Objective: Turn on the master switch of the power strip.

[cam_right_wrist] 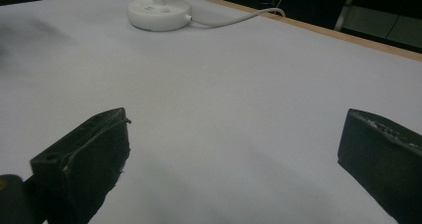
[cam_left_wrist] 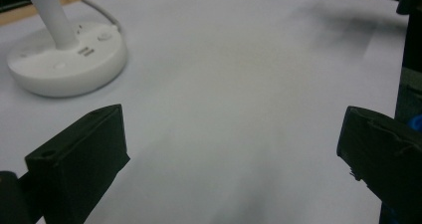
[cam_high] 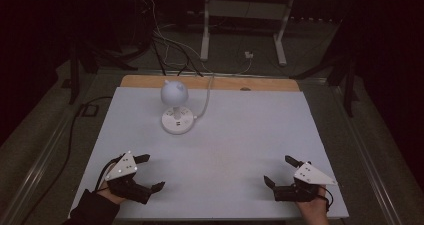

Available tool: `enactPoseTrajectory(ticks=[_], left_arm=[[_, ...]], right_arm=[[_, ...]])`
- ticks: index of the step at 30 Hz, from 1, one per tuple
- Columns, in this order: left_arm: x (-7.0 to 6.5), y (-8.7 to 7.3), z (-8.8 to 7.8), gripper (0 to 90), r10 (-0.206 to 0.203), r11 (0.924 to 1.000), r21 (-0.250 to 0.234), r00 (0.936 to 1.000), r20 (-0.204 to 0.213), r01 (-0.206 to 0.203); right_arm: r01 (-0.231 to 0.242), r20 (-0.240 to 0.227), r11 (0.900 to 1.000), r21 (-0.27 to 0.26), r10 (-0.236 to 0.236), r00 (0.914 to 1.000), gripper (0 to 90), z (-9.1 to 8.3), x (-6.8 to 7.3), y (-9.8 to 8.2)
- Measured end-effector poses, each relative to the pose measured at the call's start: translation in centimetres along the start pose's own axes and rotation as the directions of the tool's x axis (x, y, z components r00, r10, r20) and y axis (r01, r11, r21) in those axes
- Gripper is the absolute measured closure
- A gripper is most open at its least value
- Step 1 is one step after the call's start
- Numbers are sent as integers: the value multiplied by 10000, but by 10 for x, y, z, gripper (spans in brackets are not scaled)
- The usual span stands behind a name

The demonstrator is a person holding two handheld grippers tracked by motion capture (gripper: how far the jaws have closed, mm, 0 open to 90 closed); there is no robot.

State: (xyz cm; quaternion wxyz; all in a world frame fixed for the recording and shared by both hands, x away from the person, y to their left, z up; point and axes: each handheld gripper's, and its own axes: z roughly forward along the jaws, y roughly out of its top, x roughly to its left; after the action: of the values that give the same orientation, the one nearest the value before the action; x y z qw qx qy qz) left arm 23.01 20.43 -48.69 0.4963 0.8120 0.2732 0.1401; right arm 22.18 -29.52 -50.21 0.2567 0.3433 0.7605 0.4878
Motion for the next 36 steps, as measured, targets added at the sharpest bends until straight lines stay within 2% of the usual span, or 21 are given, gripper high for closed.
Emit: enactPoseTrajectory(ticks=[2,14,23,27,36], left_arm=[[0,3,0,0,76,9999,-111,9998,-157,-78],[4,27,7,0,73,9983,-583,10000,-66,-77],[6,43,22,0,130,9982,-581,9997,-218,-142],[9,50,29,0,16,9982,-604,9997,-228,-29],[12,64,44,0,142,9984,-547,9994,-321,-160]], right_arm=[[-51,6,10000,-4,51,10000,0,0,-1,0],[38,38,9999,-98,-37,10000,0,0,0,-1],[-47,-100,9999,-97,46,9999,0,0,-1,-2],[-43,-121,9999,-104,42,9999,0,0,-1,-1],[0,-117,9999,-132,-2,9999,0,-1,-1,-1]])
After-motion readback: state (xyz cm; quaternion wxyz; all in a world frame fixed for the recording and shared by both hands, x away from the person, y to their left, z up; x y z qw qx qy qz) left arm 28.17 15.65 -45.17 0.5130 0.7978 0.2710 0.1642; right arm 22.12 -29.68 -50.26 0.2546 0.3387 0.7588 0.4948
